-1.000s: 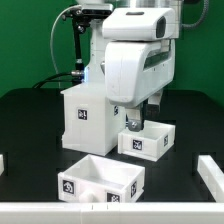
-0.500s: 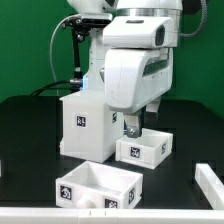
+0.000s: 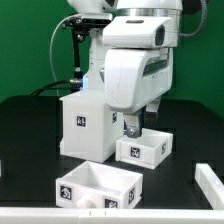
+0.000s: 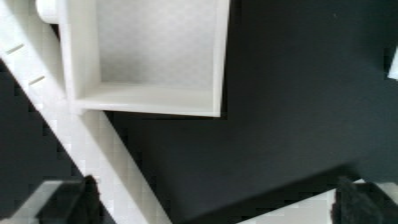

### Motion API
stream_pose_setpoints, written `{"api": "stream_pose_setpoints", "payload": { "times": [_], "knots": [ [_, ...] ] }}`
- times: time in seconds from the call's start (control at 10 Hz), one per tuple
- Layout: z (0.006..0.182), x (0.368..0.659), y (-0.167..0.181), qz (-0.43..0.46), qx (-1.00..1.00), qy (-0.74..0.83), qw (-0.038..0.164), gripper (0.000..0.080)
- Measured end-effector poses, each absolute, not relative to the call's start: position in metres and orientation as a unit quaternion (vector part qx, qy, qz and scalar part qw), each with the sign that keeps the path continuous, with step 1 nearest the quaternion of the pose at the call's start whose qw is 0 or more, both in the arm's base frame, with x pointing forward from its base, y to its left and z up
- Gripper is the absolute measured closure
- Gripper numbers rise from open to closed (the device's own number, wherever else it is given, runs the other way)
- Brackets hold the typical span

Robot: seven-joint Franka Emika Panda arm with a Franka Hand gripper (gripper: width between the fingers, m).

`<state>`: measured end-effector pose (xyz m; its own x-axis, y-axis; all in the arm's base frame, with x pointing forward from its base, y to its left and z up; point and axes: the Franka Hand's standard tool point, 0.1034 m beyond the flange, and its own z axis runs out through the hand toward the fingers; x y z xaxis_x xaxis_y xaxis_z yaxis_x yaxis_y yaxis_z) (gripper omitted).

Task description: Assemble drawer

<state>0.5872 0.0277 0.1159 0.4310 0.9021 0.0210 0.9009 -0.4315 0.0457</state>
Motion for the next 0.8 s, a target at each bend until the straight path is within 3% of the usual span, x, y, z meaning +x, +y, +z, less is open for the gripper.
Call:
{"api": "stream_pose_setpoints", "payload": {
  "times": [0.2, 0.5, 0.8],
  "knots": [
    [0.118, 0.588, 0.018, 0.021, 0.849, 0.527, 0.017, 0.0149],
    [0.113, 0.589, -0.029, 0.036, 0.854, 0.517, 0.036, 0.0149],
    [0.112, 0.588, -0.030, 0.035, 0.856, 0.515, 0.036, 0.0149]
  ]
}}
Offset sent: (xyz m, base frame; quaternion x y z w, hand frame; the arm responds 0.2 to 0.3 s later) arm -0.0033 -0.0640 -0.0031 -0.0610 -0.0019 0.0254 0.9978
